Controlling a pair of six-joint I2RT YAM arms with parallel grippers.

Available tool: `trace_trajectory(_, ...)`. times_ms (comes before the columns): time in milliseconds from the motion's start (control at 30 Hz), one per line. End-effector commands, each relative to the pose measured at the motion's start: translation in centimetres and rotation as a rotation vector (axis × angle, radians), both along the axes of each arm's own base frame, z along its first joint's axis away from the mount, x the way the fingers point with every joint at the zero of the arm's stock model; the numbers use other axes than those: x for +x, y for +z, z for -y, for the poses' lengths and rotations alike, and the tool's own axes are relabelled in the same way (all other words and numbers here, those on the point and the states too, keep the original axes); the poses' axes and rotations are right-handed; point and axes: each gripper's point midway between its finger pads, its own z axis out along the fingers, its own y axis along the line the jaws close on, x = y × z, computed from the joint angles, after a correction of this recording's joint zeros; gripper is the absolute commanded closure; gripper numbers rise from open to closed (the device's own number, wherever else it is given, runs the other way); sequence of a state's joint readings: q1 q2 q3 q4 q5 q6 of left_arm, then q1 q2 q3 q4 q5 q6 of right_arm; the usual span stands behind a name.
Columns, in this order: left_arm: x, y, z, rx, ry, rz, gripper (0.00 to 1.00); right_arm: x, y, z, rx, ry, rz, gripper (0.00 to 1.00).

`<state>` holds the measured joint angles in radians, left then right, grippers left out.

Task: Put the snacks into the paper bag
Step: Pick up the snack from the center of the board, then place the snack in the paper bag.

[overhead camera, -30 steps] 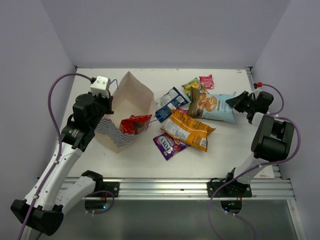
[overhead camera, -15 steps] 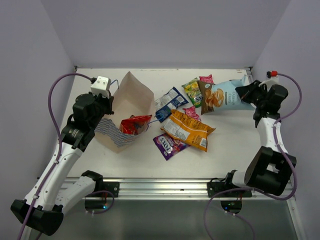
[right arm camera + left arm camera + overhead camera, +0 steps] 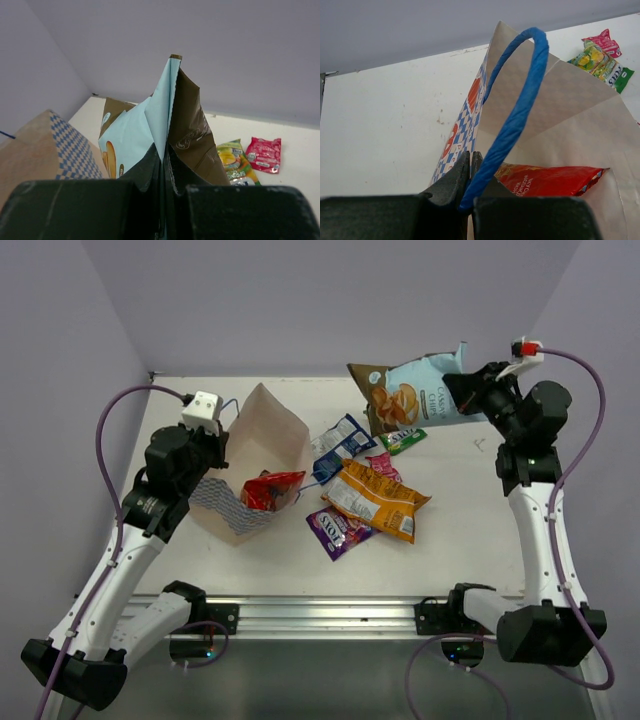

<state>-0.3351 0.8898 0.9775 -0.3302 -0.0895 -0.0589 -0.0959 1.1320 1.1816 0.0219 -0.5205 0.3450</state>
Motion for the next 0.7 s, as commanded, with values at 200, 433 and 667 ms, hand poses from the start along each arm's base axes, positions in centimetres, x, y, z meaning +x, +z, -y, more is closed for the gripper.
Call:
trace_trajectory(200,0.1,2.4,0.7,-0.023,-0.034,0.036,1.00,-5.1,10.5,-5.5,0.026,0.185,0.322,1.00)
trace_trajectory(433,0.3,2.4,0.9,-0.029,-0.036,0.022,1.00,-8.5,15.5,-10.6,0.027,0.399,0.480,1.00)
trace_trajectory(667,0.6,2.3,0.8,-0.028,-0.023,0.011,1.00,-10.6,16.5,-16.2,-0.003,0.605,0.561,1.00)
